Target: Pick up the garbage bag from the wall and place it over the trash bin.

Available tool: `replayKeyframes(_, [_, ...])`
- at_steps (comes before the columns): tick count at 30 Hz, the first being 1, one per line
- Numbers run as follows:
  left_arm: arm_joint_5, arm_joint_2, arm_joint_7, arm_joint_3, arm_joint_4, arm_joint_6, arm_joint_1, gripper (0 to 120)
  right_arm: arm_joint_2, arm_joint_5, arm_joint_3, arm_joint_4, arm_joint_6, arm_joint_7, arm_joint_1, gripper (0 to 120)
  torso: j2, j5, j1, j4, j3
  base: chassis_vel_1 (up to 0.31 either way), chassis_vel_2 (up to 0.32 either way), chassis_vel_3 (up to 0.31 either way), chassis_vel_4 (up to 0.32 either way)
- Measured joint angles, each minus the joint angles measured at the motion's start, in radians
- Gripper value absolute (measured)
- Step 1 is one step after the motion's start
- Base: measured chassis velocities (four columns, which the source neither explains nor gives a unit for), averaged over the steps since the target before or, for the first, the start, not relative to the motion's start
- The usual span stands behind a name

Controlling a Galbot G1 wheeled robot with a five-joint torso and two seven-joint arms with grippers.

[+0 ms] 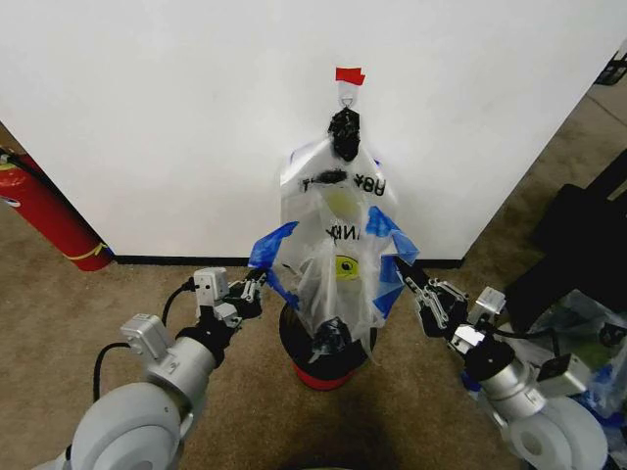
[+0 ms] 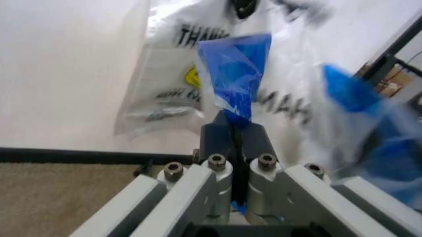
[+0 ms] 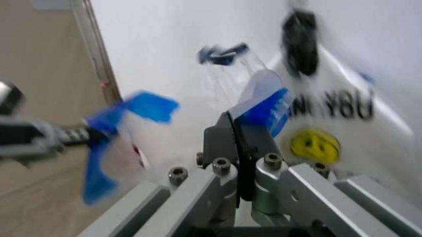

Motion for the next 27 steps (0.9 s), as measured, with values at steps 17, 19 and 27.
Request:
replayKeyframes(17, [0.054,-0.085,0.012,0.087,0.106,-0.051,0.025,0,0.016,-0.038,-0.032,-0.136,0.036,-0.007,0.004,0,0.0,-0.0002,0.0,0.0001,0.0,0.0,0.0,0.0,0.0])
replayKeyframes(19, [0.073,-0.096,0.014,0.111,0.139,-0.074,0.015,0,0.026,-0.043,-0.04,-0.156,0.041,-0.013,0.008,0,0.0,-0.0002,0.0,-0.0001,0.0,0.0,0.0,0.0,0.0])
replayKeyframes(27, [0.114,-0.122,-0.002,0.185,0.247,-0.106,-0.035,0,0.074,-0.055,-0.088,-0.235,0.04,0.007,0.056,0,0.0,-0.0003,0.0,0.0,0.0,0.0,0.0,0.0,0.0])
